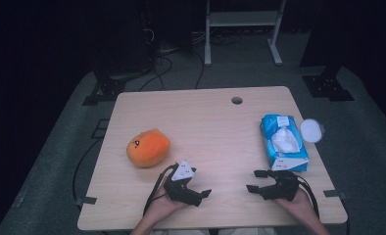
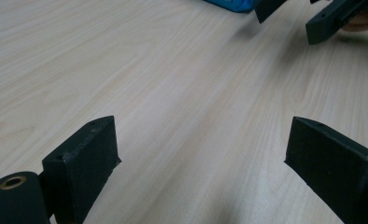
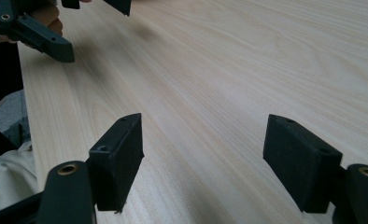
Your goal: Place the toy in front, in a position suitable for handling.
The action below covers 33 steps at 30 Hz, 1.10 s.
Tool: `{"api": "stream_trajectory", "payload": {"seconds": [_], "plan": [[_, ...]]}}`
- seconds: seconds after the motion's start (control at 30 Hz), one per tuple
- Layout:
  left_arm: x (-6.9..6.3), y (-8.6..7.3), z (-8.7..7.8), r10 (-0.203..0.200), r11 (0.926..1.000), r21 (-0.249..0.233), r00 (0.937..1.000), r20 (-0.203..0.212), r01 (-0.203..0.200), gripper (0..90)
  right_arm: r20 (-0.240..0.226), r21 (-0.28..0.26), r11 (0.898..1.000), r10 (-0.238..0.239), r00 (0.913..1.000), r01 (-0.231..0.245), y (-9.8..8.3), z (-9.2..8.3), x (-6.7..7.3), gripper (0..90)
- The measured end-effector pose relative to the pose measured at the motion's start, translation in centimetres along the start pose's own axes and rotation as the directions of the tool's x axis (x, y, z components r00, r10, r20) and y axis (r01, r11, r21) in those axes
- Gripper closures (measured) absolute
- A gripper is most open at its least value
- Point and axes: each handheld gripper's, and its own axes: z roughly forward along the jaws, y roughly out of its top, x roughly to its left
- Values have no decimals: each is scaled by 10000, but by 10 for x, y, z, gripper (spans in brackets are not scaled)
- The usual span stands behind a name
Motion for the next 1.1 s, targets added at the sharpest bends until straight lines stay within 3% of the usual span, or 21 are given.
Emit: {"api": "stream_trajectory", "payload": {"seconds": [0.17, 0.43, 0.5, 0.63, 0.93, 0.97, 1.1], "plan": [[4, 4, -4, -62, 9998, -187, 9997, -220, 58, 90, -76, 26, 10000, 50, 10000, -50, -1, 1, -3, 274], [17, 15, -27, -341, 9933, -1130, 9960, -825, 246, 90, -29, 40, 10000, 44, 10000, -44, 0, 1, -3, 274], [24, 19, -41, -528, 9868, -1583, 9919, -1151, 341, 90, 6, 25, 10000, 5, 10000, -5, 1, 2, -2, 274], [33, 22, -58, -956, 9738, -2177, 9868, -1308, 655, 90, 45, 112, 9999, -62, 10000, 62, 2, 5, 0, 274], [44, 29, -86, -1055, 9581, -2831, 9723, -2084, 433, 90, 146, 148, 9999, -39, 9999, 37, 1, 4, -1, 274], [47, 29, -93, -1120, 9530, -3002, 9679, -2250, 405, 90, 141, 146, 9999, -45, 9999, 43, 1, 4, -2, 274], [55, 27, -106, -1243, 9485, -3147, 9553, -2681, 351, 90, 149, 168, 9999, -35, 9999, 33, 1, 4, -2, 274]]}}
